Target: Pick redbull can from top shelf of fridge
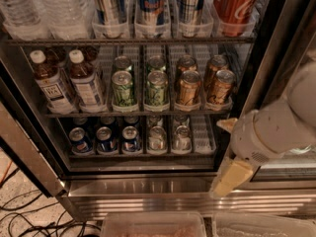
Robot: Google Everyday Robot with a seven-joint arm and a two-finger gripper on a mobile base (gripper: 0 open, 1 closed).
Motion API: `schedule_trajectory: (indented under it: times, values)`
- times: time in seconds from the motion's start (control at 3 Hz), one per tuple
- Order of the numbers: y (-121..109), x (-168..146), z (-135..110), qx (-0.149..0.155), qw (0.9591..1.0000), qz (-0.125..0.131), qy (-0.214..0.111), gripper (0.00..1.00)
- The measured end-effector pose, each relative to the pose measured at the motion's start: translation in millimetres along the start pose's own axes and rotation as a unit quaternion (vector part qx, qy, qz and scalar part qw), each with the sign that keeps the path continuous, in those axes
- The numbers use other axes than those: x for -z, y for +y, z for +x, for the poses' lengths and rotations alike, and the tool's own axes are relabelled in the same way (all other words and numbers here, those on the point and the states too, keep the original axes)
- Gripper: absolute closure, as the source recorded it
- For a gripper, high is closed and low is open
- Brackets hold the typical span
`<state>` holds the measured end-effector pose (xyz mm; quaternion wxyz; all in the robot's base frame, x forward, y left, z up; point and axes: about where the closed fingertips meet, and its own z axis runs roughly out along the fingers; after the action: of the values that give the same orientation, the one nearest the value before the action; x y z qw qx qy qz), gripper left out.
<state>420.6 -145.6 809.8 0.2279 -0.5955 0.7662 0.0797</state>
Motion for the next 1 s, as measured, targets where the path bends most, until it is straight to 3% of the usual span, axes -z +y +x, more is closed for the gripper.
schedule_trajectory:
  times: [0.33, 0.67, 1.0]
  values:
    - [-12.6, -26.0, -20.7, -0.006, 0.9912, 0.024, -0.13, 0.0]
    - [-30.5, -14.9, -46.6, -0.013, 0.9579, 0.037, -0.284, 0.0]
    - [-24.0, 10.0, -83.7, 0.018, 0.9094, 0.04, -0.414, 0.0]
